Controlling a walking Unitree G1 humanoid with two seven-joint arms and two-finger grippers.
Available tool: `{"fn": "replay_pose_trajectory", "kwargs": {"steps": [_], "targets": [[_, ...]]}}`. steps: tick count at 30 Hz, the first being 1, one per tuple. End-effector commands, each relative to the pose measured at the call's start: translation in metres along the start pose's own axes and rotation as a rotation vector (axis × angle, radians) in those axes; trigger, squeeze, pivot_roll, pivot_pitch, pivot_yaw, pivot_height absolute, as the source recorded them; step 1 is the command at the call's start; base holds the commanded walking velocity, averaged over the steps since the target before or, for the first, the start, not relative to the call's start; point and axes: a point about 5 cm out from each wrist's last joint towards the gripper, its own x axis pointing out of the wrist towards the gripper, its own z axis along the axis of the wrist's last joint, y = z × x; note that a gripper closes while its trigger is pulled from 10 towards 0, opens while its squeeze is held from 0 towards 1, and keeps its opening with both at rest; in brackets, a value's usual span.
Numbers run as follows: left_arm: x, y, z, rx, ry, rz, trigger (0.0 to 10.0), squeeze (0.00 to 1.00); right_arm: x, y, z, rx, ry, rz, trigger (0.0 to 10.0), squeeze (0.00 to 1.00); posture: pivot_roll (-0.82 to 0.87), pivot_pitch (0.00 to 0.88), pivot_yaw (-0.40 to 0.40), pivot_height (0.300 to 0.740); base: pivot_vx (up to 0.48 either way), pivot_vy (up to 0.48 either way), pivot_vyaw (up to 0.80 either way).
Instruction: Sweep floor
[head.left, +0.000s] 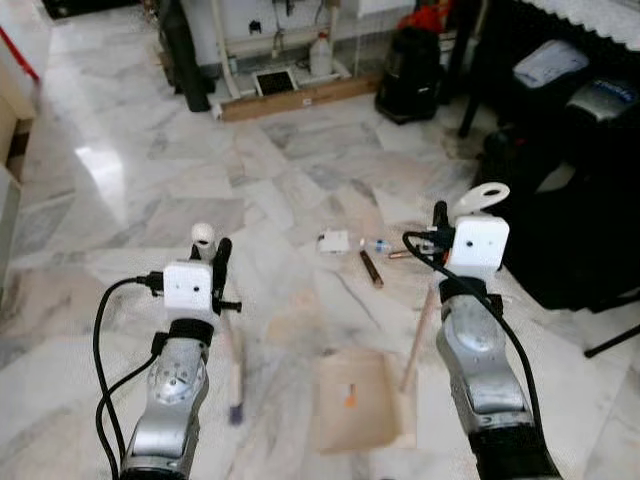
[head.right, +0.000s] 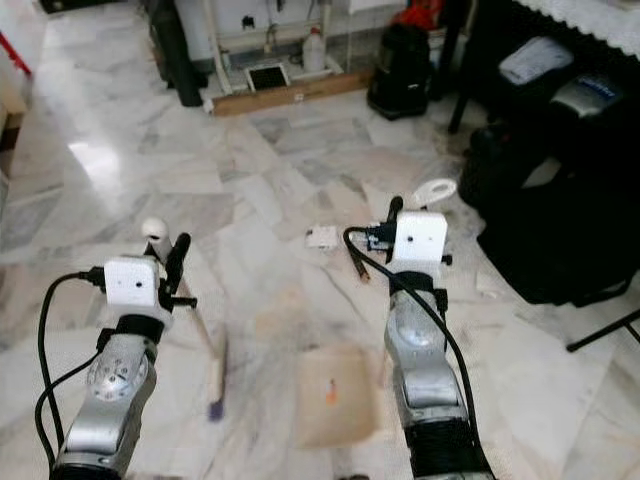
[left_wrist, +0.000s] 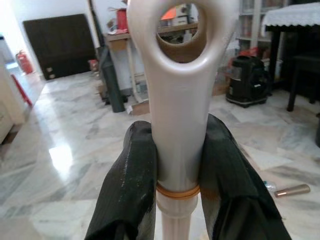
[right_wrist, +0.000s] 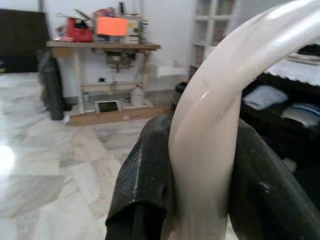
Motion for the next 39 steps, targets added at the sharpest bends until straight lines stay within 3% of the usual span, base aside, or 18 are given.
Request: {"fn": "replay_pose_trajectory", "kwargs": {"steps": [1, 14, 24, 39], "targets": [[0.000, 0.004, 0.005, 0.019, -0.031, 0.007, 10.0, 0.00, 0.002, 0.004, 0.011, 0.033, -0.049, 0.008, 10.0, 0.00, 0.08, 0.108, 0.051, 0.740, 0.000, 0.000, 0.00], [0.001, 0.005, 0.004, 0.007, -0.017, 0.014, 10.0, 0.00, 0.002, 0.005, 0.011, 0.036, -0.047, 0.012, 10.0, 0.00, 0.08, 0.112, 0.048, 0.740, 0.000, 0.000, 0.00], [0.000, 0.008, 0.003, 0.011, -0.010, 0.032, 10.0, 0.00, 0.001, 0.012, 0.016, -0.027, -0.086, 0.071, 10.0, 0.00, 0.08, 0.117, 0.045, 0.740, 0.290, 0.000, 0.06], [0.001, 0.008, 0.003, 0.012, -0.010, 0.037, 10.0, 0.00, 0.000, 0.015, 0.018, -0.024, -0.100, 0.092, 10.0, 0.00, 0.08, 0.117, 0.045, 0.740, 0.336, 0.000, 0.45]]}}
